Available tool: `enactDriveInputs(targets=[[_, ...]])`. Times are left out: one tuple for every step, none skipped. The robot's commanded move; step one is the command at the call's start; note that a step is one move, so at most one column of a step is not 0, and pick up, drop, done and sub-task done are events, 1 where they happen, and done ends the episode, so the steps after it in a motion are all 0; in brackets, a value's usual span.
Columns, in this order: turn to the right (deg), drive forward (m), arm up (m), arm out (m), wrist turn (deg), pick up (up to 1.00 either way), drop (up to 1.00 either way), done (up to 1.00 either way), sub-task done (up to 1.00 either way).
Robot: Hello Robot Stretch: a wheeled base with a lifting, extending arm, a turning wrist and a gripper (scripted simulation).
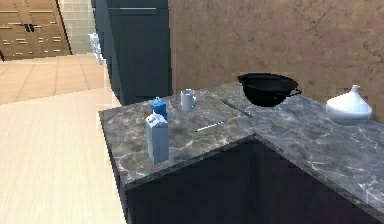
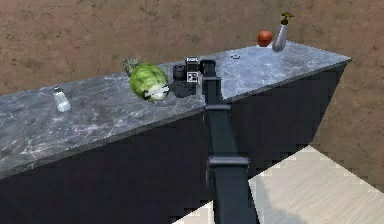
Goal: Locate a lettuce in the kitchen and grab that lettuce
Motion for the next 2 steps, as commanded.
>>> enactDriveInputs(targets=[[0.0, 0.00, 0.08, 0.00, 0.0, 0.00, 0.00, 0.00, 0.00], [0.0, 0.00, 0.00, 0.00, 0.0, 0.00, 0.00, 1.00, 0.00]])
